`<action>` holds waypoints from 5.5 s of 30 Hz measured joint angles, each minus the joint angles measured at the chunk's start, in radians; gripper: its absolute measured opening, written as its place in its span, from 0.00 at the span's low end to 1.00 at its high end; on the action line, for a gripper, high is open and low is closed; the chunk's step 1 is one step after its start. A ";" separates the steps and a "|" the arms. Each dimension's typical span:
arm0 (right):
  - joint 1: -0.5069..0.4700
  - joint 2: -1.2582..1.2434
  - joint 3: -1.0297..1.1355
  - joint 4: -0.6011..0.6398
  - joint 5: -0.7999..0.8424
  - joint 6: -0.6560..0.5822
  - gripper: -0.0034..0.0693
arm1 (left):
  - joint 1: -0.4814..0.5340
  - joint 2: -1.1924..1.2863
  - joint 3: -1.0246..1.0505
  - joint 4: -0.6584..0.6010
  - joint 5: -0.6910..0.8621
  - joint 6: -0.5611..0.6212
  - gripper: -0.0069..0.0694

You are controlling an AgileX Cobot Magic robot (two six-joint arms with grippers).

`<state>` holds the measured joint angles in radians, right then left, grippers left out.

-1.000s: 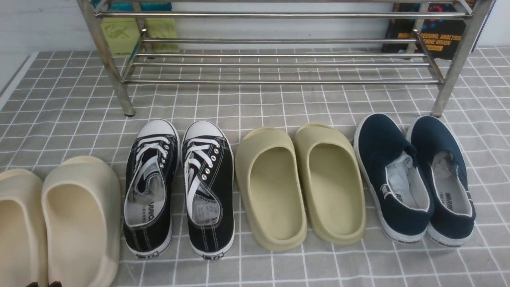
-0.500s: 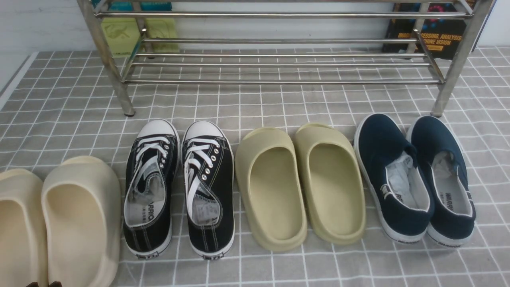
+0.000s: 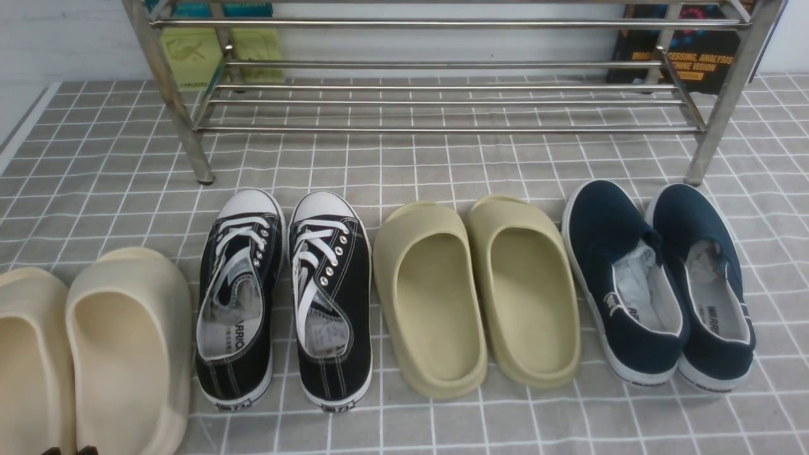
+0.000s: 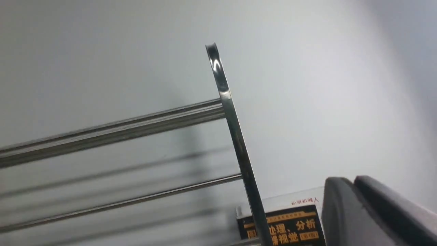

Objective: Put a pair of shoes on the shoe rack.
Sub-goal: Use the right arm to grab the shoe closest to it, then use the right arm to put a shoe into the shoe rack, then use the right arm to grab the shoe closest to it, then use the right arm to put a shoe into the shoe rack

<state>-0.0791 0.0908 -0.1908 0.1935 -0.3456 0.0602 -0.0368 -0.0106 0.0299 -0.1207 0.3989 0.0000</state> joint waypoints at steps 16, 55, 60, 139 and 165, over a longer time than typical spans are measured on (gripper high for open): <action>0.057 0.932 -0.664 0.115 1.043 -0.273 0.06 | 0.000 0.000 0.000 0.000 0.000 0.000 0.40; 0.465 1.612 -1.012 -0.137 1.230 0.044 0.10 | 0.000 0.000 0.000 0.000 0.000 0.000 0.40; 0.493 1.561 -1.135 -0.149 1.290 0.043 0.10 | 0.000 0.000 0.000 0.000 0.000 0.000 0.40; 0.360 1.687 -0.972 -0.388 1.241 0.263 0.09 | 0.000 0.000 0.000 0.000 0.000 0.000 0.40; 0.275 2.082 -1.877 -0.313 1.452 0.113 0.09 | 0.000 0.000 0.000 0.000 0.000 0.000 0.40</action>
<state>0.1957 2.1729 -2.0677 -0.1195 1.1066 0.1732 -0.0368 -0.0106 0.0299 -0.1207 0.3989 0.0000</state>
